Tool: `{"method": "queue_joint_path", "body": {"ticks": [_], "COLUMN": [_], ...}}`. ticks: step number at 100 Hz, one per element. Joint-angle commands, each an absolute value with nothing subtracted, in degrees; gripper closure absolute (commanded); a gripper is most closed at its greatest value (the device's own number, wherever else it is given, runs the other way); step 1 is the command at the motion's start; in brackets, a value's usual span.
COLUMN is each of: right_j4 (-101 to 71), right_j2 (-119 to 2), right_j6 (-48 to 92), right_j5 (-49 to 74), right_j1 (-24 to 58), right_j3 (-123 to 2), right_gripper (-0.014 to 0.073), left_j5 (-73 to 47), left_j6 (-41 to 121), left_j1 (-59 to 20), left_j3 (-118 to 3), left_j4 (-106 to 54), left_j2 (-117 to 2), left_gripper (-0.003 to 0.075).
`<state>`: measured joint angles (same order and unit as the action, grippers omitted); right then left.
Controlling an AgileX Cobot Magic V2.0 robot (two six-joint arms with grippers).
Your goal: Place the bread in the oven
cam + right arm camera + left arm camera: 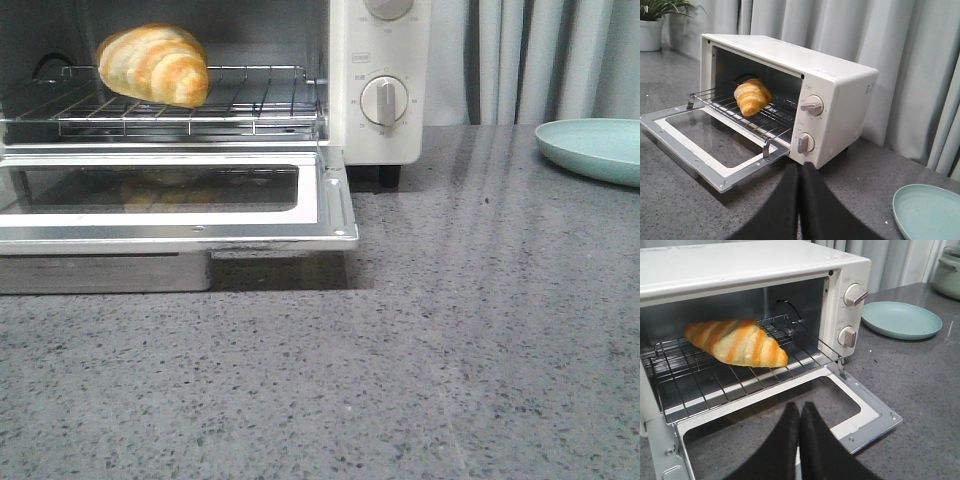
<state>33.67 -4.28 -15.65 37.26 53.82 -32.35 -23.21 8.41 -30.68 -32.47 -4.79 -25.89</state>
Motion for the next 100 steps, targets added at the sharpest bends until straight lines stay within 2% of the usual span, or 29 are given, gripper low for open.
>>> {"method": "queue_joint_path", "body": {"ticks": [1, 16, 36, 59, 75, 100], "right_j4": [35.67, 35.67, 35.67, 35.67, 35.67, 35.77], "right_j2": [-5.00, -5.00, -5.00, -5.00, -5.00, -5.00], "right_j6": [-15.54, -15.54, -15.54, -15.54, -15.54, -15.54], "right_j5": [33.65, 33.65, 33.65, 33.65, 33.65, 33.65], "right_j1": [53.39, 53.39, 53.39, 53.39, 53.39, 53.39], "right_j3": [-33.40, -33.40, -33.40, -33.40, -33.40, -33.40], "right_gripper": [0.0642, 0.0642, 0.0642, 0.0642, 0.0642, 0.0642], "left_j5": [-19.01, -13.00, -2.53, -3.03, -10.81, -13.12], "left_j6": [8.38, 8.38, 8.08, 8.08, 8.08, 8.08], "left_j1": [-31.16, -30.68, -26.10, -18.91, -11.76, -6.42], "left_j3": [-33.78, -29.58, -17.44, -6.28, -3.22, -0.73], "left_j4": [-4.97, -2.57, -3.83, -2.31, -2.49, -2.49], "left_j2": [-26.05, -25.01, -17.84, -5.18, 1.92, 1.85], "left_gripper": [0.0741, 0.0741, 0.0741, 0.0741, 0.0741, 0.0741]}}
